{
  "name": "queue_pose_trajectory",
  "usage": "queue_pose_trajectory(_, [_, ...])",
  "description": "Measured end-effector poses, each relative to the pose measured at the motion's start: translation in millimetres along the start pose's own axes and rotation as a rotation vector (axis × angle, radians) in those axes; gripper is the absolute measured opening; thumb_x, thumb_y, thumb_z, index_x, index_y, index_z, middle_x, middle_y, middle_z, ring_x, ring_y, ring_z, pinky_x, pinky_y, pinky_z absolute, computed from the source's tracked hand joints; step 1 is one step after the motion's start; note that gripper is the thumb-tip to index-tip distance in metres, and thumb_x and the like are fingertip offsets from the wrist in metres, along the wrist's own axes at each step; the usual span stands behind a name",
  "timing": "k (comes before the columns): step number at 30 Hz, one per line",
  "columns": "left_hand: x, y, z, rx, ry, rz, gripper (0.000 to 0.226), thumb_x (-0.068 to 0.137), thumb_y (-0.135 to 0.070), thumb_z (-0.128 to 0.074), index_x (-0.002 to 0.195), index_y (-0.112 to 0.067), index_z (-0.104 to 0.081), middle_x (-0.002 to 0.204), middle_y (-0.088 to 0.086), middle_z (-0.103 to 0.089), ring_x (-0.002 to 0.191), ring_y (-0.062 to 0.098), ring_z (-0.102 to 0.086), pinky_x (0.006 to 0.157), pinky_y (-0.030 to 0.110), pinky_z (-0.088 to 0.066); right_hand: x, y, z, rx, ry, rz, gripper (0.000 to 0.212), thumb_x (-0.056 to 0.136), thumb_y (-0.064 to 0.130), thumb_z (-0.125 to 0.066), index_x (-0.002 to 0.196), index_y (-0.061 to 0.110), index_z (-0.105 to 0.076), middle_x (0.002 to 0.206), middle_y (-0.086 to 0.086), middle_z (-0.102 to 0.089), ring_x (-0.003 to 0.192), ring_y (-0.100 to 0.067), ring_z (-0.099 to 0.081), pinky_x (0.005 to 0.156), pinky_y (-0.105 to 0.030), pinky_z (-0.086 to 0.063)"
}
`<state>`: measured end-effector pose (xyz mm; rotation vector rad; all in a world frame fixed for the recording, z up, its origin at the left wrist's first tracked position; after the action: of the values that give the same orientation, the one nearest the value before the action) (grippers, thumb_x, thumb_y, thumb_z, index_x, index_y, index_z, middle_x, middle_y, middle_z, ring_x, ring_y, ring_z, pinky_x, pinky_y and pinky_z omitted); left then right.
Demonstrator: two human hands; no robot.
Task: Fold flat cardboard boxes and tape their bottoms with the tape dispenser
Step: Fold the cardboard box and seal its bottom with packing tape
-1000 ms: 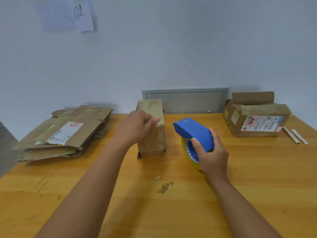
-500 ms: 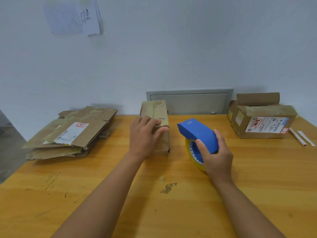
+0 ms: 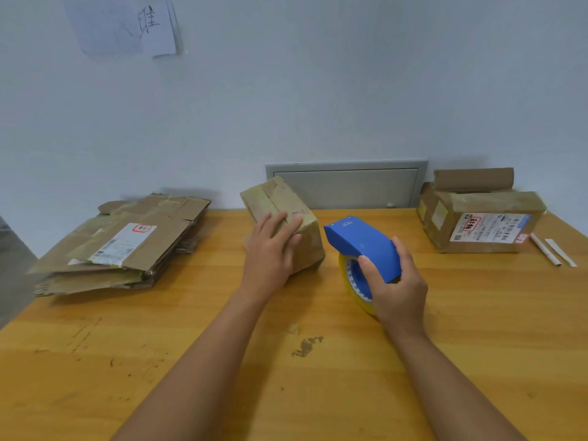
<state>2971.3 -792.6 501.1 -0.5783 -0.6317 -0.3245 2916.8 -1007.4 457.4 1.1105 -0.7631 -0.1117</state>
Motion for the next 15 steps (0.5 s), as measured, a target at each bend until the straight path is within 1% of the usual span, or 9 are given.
queue_pose_trajectory(1, [3, 2, 4, -0.022, 0.022, -0.01, 0.035, 0.098, -0.018, -0.059, 0.133, -0.019, -0.063, 0.142, 0.01, -0.054, 0.138, 0.036, -0.038, 0.111, 0.056, -0.034, 0, -1, 0, 0.0, 0.0, 0.002, 0.08, 0.081, 0.058, -0.064, 0.145, 0.014, -0.048, 0.138, -0.004, -0.058, 0.122, -0.018, -0.055, 0.097, -0.034, -0.048])
queue_pose_trajectory(3, [7, 2, 12, -0.022, 0.042, -0.008, 0.035, 0.098, -0.018, -0.059, 0.133, -0.019, -0.062, 0.142, 0.007, -0.055, 0.137, 0.035, -0.04, 0.11, 0.049, -0.038, 0, -2, 0, 0.001, -0.002, 0.006, 0.079, 0.081, 0.058, -0.064, 0.145, 0.014, -0.048, 0.137, -0.004, -0.058, 0.121, -0.017, -0.055, 0.096, -0.032, -0.047])
queue_pose_trajectory(6, [9, 1, 21, 0.006, 0.048, 0.028, 0.034, 0.098, -0.027, -0.059, 0.132, -0.021, -0.062, 0.14, 0.001, -0.058, 0.138, 0.026, -0.041, 0.104, 0.042, -0.042, 0, -3, -1, 0.004, -0.012, 0.002, 0.08, 0.081, 0.058, -0.065, 0.145, 0.014, -0.048, 0.137, -0.002, -0.057, 0.12, -0.014, -0.054, 0.094, -0.028, -0.045])
queue_pose_trajectory(8, [6, 0, 26, 0.025, 0.068, 0.034, 0.035, 0.096, -0.035, -0.06, 0.128, -0.021, -0.061, 0.139, -0.003, -0.058, 0.138, 0.02, -0.04, 0.102, 0.039, -0.043, -1, -2, -2, 0.019, -0.019, -0.005, 0.082, 0.08, 0.062, -0.064, 0.145, 0.015, -0.048, 0.138, -0.001, -0.057, 0.119, -0.008, -0.052, 0.094, -0.025, -0.043])
queue_pose_trajectory(10, [2, 1, 30, 0.029, 0.111, -0.005, 0.038, 0.096, -0.042, -0.057, 0.129, -0.023, -0.061, 0.142, -0.007, -0.055, 0.14, 0.016, -0.037, 0.106, 0.036, -0.038, -2, -1, -2, 0.036, -0.022, -0.009, 0.086, 0.078, 0.067, -0.062, 0.145, 0.015, -0.048, 0.139, 0.0, -0.056, 0.117, -0.001, -0.048, 0.095, -0.024, -0.043])
queue_pose_trajectory(12, [0, 4, 34, -0.024, 0.173, -0.033, 0.041, 0.099, -0.044, -0.05, 0.136, -0.027, -0.057, 0.148, -0.009, -0.048, 0.144, 0.013, -0.029, 0.113, 0.033, -0.028, -2, -1, -2, 0.051, -0.027, -0.013, 0.089, 0.077, 0.07, -0.059, 0.145, 0.014, -0.048, 0.139, 0.0, -0.056, 0.116, 0.002, -0.046, 0.094, -0.023, -0.042])
queue_pose_trajectory(14, [0, 10, 37, -0.095, 0.232, -0.019, 0.041, 0.102, -0.039, -0.044, 0.141, -0.03, -0.052, 0.153, -0.011, -0.04, 0.146, 0.009, -0.023, 0.117, 0.03, -0.02, -1, -1, -2, 0.061, -0.029, -0.015, 0.09, 0.076, 0.071, -0.059, 0.146, 0.015, -0.047, 0.137, 0.003, -0.055, 0.114, 0.005, -0.045, 0.091, -0.016, -0.04])
queue_pose_trajectory(15, [1, 13, 39, -0.113, 0.251, -0.017, 0.039, 0.104, -0.034, -0.044, 0.142, -0.03, -0.051, 0.153, -0.01, -0.039, 0.145, 0.007, -0.023, 0.118, 0.029, -0.02, -1, -1, -2, 0.065, -0.031, -0.014, 0.09, 0.075, 0.071, -0.059, 0.146, 0.015, -0.047, 0.135, 0.006, -0.054, 0.113, 0.007, -0.044, 0.089, -0.011, -0.038])
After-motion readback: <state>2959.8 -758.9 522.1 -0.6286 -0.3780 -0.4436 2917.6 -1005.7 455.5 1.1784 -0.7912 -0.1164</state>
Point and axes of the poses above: each hand's wrist, its own x-axis towards the middle knuckle, its own z-axis out of the back of the hand, y = z × x, the point moved 1 cm from there along x, towards the middle knuckle
